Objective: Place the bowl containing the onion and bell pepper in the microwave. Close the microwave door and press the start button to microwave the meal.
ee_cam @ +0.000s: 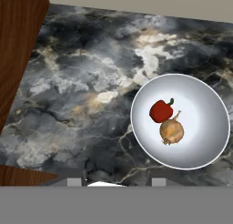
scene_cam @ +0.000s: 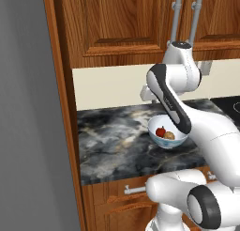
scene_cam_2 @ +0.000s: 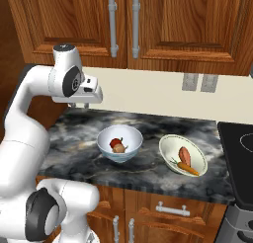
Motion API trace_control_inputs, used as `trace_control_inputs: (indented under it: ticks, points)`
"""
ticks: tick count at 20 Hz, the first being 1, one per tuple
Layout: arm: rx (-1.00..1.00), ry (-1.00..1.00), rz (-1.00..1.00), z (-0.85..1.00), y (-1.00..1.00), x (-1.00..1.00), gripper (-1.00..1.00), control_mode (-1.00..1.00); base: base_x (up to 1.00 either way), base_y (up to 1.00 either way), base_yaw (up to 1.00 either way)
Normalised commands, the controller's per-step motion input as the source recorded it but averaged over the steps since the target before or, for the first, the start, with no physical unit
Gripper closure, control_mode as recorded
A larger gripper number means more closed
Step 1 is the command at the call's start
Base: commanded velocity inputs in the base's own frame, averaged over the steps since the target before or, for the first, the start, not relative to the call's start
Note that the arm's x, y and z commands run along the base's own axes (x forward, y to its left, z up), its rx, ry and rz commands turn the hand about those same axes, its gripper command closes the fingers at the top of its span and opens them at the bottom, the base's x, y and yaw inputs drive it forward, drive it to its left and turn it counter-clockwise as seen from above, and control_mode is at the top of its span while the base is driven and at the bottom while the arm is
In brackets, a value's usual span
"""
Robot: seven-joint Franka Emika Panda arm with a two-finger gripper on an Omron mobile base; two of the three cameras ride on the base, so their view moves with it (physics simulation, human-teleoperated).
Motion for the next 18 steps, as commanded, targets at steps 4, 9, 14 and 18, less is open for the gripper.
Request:
trace_control_inputs:
  ticks: [4,9,14,18]
  points:
    - [0.0,0.0,-0.02,0.0,-0.12,-0.08,-1.0,-1.0,0.0,0.0,0.0]
    - [0.0,0.0,-0.04,-0.09,-0.26,-0.3,-1.0,-1.0,0.0,0.0,0.0]
    - [0.01,-0.07,-0.09,-0.35,-0.38,-0.3,-1.0,-1.0,0.0,0.0,0.0]
    - [0.07,-0.15,-0.11,-0.47,-0.53,-0.23,-1.0,-1.0,0.0,0.0,0.0]
